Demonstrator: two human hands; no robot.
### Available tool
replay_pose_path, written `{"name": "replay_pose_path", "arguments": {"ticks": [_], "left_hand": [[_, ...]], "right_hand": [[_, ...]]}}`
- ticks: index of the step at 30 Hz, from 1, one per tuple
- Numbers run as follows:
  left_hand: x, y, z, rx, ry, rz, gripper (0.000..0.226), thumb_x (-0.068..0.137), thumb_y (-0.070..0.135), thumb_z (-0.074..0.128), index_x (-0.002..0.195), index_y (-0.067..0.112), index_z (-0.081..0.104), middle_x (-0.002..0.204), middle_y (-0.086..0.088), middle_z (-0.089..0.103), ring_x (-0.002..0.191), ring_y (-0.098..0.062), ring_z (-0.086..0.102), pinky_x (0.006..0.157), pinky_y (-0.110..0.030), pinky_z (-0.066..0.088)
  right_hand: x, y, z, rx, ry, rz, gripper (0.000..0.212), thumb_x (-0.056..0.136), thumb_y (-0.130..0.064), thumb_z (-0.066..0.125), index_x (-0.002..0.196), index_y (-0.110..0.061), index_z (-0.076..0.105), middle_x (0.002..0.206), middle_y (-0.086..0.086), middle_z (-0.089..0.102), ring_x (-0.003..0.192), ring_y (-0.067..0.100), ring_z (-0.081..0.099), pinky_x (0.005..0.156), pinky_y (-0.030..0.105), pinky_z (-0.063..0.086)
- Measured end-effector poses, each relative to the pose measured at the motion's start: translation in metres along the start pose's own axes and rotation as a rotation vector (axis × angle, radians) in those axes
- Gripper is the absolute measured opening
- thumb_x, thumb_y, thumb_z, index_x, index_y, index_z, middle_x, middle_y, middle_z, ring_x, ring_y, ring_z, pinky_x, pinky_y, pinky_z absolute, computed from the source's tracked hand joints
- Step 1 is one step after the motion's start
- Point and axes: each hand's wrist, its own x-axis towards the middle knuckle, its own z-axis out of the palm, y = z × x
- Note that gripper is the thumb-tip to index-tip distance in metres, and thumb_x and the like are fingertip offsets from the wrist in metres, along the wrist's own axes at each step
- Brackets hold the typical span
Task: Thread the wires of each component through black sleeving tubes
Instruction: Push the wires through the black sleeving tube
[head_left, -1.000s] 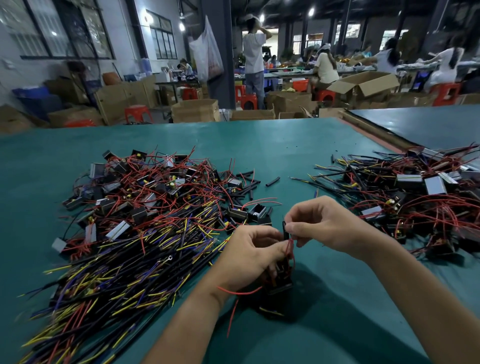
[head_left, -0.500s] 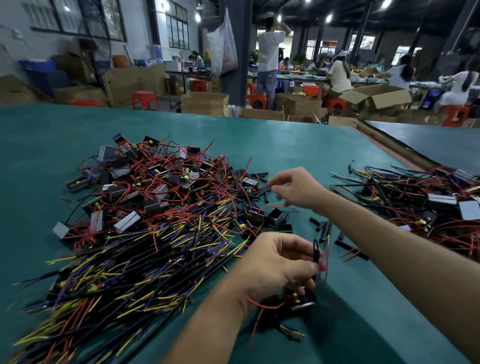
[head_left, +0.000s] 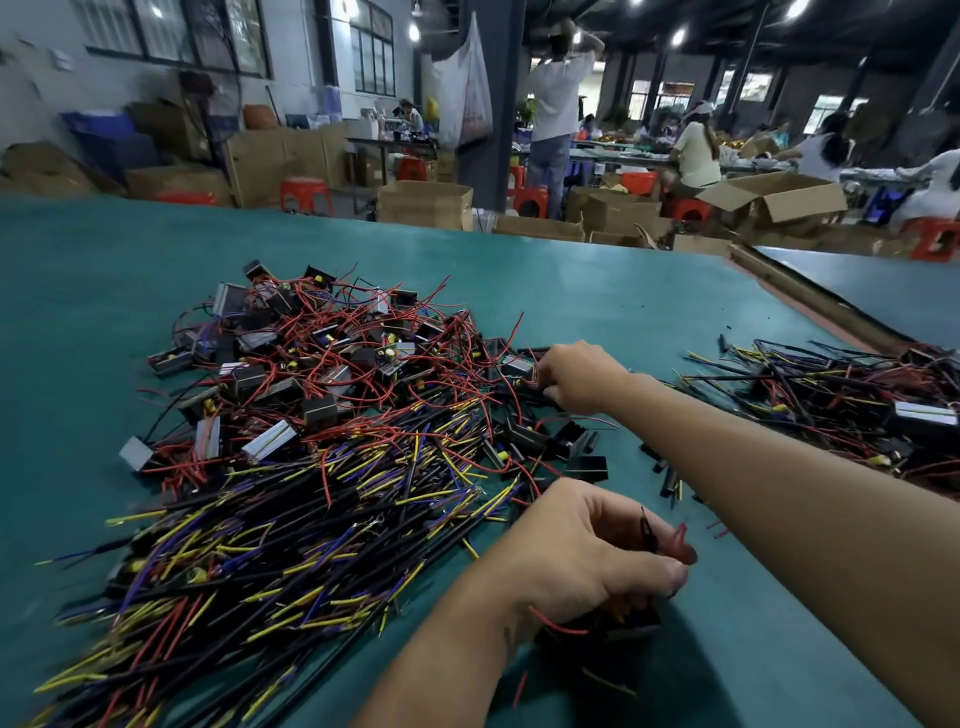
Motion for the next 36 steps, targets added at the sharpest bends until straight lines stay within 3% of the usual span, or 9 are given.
{"name": "replay_pose_path", "arguments": {"ticks": [5, 12, 14, 17, 19, 22, 26, 32, 36], "left_hand": [[0.0, 0.001, 0.004, 0.017, 0.057, 0.017, 0.016, 0.082, -0.004, 0.071, 0.078, 0.011, 0.071, 0.055, 0.003, 0.061, 0.042, -0.004, 0.049, 0.044, -0.016, 0.041], [-0.001, 0.005, 0.004, 0.089, 0.119, 0.02, 0.017, 0.087, 0.012, 0.071, 0.071, 0.017, 0.071, 0.058, -0.003, 0.061, 0.044, -0.01, 0.05, 0.046, -0.02, 0.042], [-0.002, 0.006, 0.003, 0.096, 0.134, 0.035, 0.016, 0.088, 0.014, 0.069, 0.073, 0.015, 0.071, 0.058, -0.004, 0.062, 0.045, -0.012, 0.052, 0.047, -0.021, 0.042], [-0.001, 0.008, 0.002, 0.033, 0.139, 0.024, 0.017, 0.093, 0.016, 0.063, 0.079, 0.015, 0.072, 0.076, -0.004, 0.072, 0.045, -0.009, 0.054, 0.043, -0.016, 0.04], [0.0, 0.008, 0.003, -0.031, 0.14, 0.014, 0.016, 0.093, 0.016, 0.062, 0.082, 0.015, 0.073, 0.079, -0.004, 0.073, 0.044, -0.009, 0.054, 0.042, -0.015, 0.039], [0.002, 0.008, 0.006, -0.089, 0.159, 0.013, 0.013, 0.09, 0.013, 0.065, 0.081, 0.012, 0.074, 0.076, -0.006, 0.074, 0.041, -0.008, 0.051, 0.044, -0.017, 0.041], [0.004, 0.005, 0.006, -0.087, 0.228, 0.028, 0.016, 0.087, 0.009, 0.068, 0.073, 0.013, 0.075, 0.073, -0.008, 0.073, 0.04, -0.008, 0.051, 0.043, -0.015, 0.043], [0.006, 0.004, 0.004, -0.089, 0.34, 0.057, 0.016, 0.085, 0.004, 0.068, 0.074, 0.013, 0.074, 0.067, -0.009, 0.071, 0.037, -0.011, 0.05, 0.041, -0.016, 0.041], [0.009, 0.004, 0.002, -0.085, 0.382, 0.101, 0.011, 0.086, 0.016, 0.069, 0.078, 0.018, 0.076, 0.068, -0.007, 0.07, 0.037, -0.011, 0.048, 0.041, -0.017, 0.04]], "right_hand": [[-0.017, 0.011, 0.003, 0.0, -0.105, 0.01, 0.017, 0.091, -0.021, 0.058, 0.104, -0.015, 0.068, 0.107, 0.008, 0.068, 0.099, 0.032, 0.062, 0.075, 0.032, 0.046], [-0.036, 0.005, -0.002, 0.006, 0.013, 0.044, 0.012, 0.089, -0.018, 0.06, 0.095, -0.011, 0.068, 0.097, 0.011, 0.069, 0.092, 0.032, 0.064, 0.068, 0.03, 0.044], [-0.048, 0.003, -0.013, 0.215, 0.133, 0.122, 0.008, 0.089, -0.017, 0.062, 0.089, -0.01, 0.067, 0.09, 0.008, 0.07, 0.085, 0.029, 0.063, 0.07, 0.031, 0.047], [-0.088, 0.005, -0.036, 0.906, 0.28, 0.24, 0.008, 0.088, -0.012, 0.069, 0.095, -0.009, 0.066, 0.075, 0.002, 0.069, 0.066, 0.018, 0.062, 0.058, 0.029, 0.049], [-0.129, 0.007, -0.046, 1.253, 0.272, 0.197, 0.014, 0.087, -0.009, 0.07, 0.1, -0.008, 0.069, 0.07, 0.0, 0.069, 0.06, 0.012, 0.062, 0.052, 0.022, 0.05], [-0.18, 0.001, -0.047, 1.586, 0.244, 0.121, 0.01, 0.076, -0.017, 0.074, 0.083, -0.01, 0.073, 0.07, 0.005, 0.062, 0.052, 0.01, 0.055, 0.049, 0.019, 0.048], [-0.201, -0.007, -0.044, 1.553, 0.177, 0.066, 0.018, 0.076, -0.023, 0.068, 0.08, -0.006, 0.065, 0.072, 0.012, 0.063, 0.053, 0.016, 0.054, 0.049, 0.022, 0.048], [-0.203, -0.005, -0.047, 1.555, 0.343, 0.105, 0.012, 0.083, -0.013, 0.064, 0.077, -0.002, 0.063, 0.071, 0.012, 0.069, 0.057, 0.016, 0.061, 0.054, 0.024, 0.055], [-0.201, -0.008, -0.045, 1.578, 0.347, 0.118, 0.009, 0.084, -0.007, 0.065, 0.078, 0.0, 0.064, 0.073, 0.014, 0.07, 0.058, 0.017, 0.063, 0.053, 0.023, 0.054]]}}
